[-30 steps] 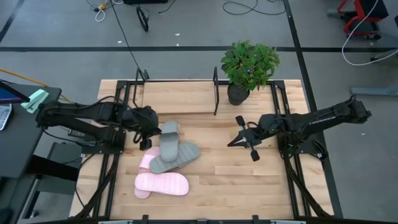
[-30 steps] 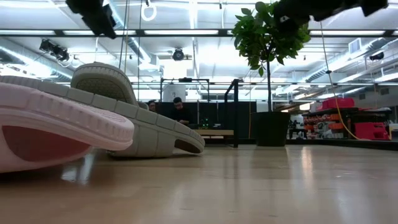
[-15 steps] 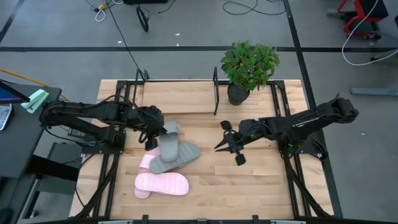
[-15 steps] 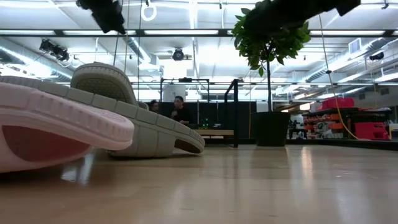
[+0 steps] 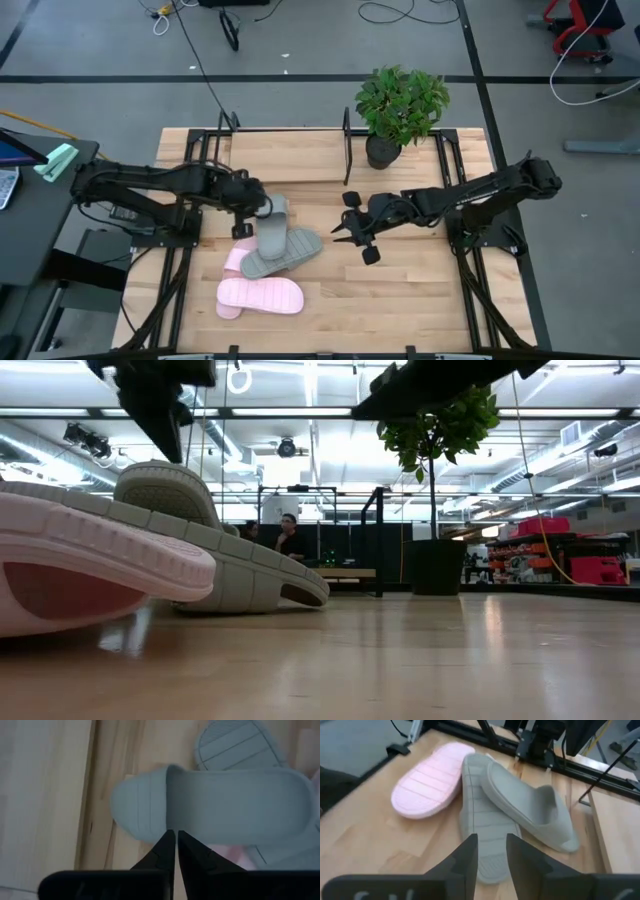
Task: Pick and place slides into the shelf
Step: Put the top gray slipper on the shelf
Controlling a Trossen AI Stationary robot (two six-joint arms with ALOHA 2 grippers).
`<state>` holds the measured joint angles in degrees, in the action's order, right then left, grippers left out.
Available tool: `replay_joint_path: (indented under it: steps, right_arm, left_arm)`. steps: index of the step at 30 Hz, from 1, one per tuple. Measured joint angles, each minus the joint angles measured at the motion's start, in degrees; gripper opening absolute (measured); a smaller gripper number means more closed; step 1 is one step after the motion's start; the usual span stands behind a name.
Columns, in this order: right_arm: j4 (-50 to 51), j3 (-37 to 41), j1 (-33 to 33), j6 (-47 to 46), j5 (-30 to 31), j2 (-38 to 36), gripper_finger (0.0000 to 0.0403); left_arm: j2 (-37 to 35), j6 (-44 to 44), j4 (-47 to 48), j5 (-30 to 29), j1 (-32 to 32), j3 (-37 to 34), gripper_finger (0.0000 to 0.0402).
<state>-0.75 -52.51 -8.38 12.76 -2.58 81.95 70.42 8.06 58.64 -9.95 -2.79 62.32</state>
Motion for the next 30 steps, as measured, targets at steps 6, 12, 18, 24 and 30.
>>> replay_joint_path:
  steps: [6, 12, 18, 24, 30]
  right_arm:
    - [0.7, 0.0, 0.0, 0.1, 1.2, 1.4, 0.0134]
    - [1.2, 0.0, 0.0, -2.2, 1.3, 1.0, 0.0155]
    - [1.2, 0.0, 0.0, -2.3, 1.2, 0.7, 0.0162]
    - [1.2, 0.1, 0.0, -2.5, 1.2, 0.6, 0.0162]
    - [1.1, 0.1, -0.1, -2.7, 1.2, 0.7, 0.0161]
  left_arm:
    - [6.5, -3.1, -0.2, -0.1, 0.2, -0.1, 0.0082]
    - [13.2, -4.2, -0.6, -4.1, 0.2, -0.1, 0.0141]
    - [18.1, -2.2, 0.5, -12.3, 0.2, -0.1, 0.0176]
    - [19.8, -0.9, 0.3, -12.5, 0.3, -0.1, 0.019]
    - [20.3, 0.0, -0.1, -12.5, 0.3, -0.1, 0.0162]
